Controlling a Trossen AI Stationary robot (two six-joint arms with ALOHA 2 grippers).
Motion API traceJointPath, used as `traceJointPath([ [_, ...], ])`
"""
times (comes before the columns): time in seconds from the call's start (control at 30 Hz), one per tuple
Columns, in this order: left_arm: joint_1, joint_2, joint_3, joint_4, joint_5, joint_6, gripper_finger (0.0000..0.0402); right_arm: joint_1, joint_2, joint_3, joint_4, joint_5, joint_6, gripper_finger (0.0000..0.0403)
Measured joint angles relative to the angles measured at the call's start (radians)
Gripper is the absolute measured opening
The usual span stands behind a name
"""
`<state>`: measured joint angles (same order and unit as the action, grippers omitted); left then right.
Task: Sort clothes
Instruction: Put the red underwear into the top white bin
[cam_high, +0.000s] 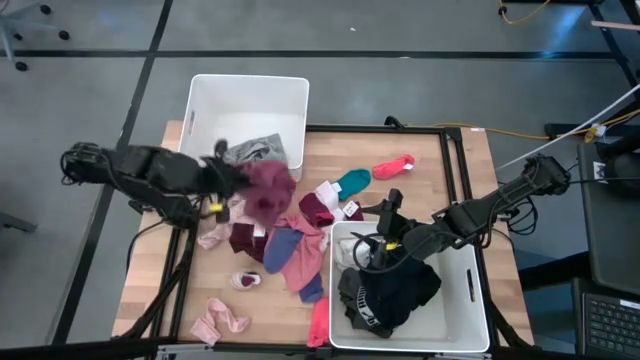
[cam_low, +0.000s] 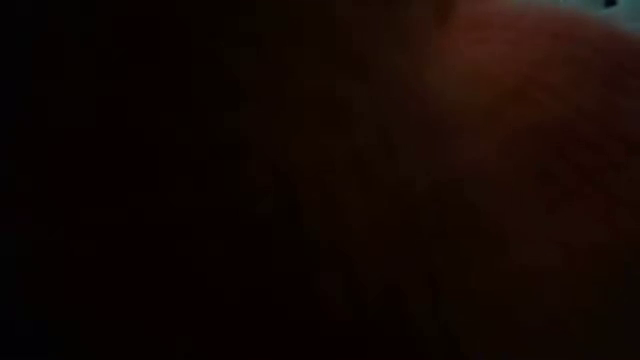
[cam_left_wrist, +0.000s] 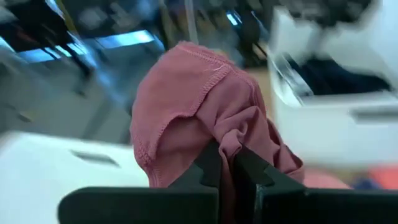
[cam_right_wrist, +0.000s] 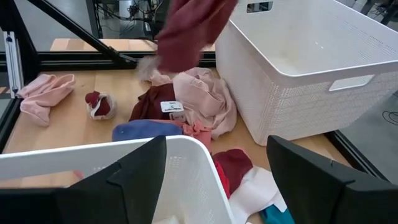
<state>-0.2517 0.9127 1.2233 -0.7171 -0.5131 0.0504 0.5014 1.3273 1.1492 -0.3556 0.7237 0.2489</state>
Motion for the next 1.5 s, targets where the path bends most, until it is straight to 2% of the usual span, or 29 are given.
traceJointPath([
  [0.17,0.087,-0.038,0.008,0.196,-0.110,0.208,0.0006,0.000,0.000,0.000,0.001,0.001,0.000,0.0280],
  [0.3,0.202,-0.060,0.009,0.335,-0.128,0.344,0.0004,-0.005,0.000,0.000,0.002,0.000,-0.013,0.0280],
  [0.43,0.343,-0.062,0.009,0.350,-0.130,0.398,0.0011,-0.005,0.000,0.000,0.002,0.001,-0.015,0.0280],
  [0.67,0.550,-0.054,-0.094,0.332,-0.129,0.390,0.0016,-0.005,0.000,0.000,0.002,0.001,-0.019,0.0280],
  [0.8,0.632,-0.034,-0.169,0.337,-0.126,0.356,0.0016,-0.005,0.000,0.000,0.001,0.001,-0.019,0.0280],
  [1.0,0.704,0.014,-0.237,0.341,-0.126,0.302,0.0017,-0.005,0.000,0.000,0.001,0.001,-0.017,0.0280],
  [1.27,0.733,0.074,-0.251,0.297,-0.110,0.212,0.0021,-0.005,0.000,0.000,0.001,-0.014,-0.015,0.0280],
  [1.37,0.733,0.087,-0.244,0.260,-0.097,0.176,0.0049,-0.005,0.000,0.000,0.001,-0.016,-0.015,0.0280],
  [1.5,0.733,0.092,-0.222,0.215,-0.093,0.111,0.0117,-0.005,0.000,0.000,0.001,-0.017,-0.015,0.0280],
])
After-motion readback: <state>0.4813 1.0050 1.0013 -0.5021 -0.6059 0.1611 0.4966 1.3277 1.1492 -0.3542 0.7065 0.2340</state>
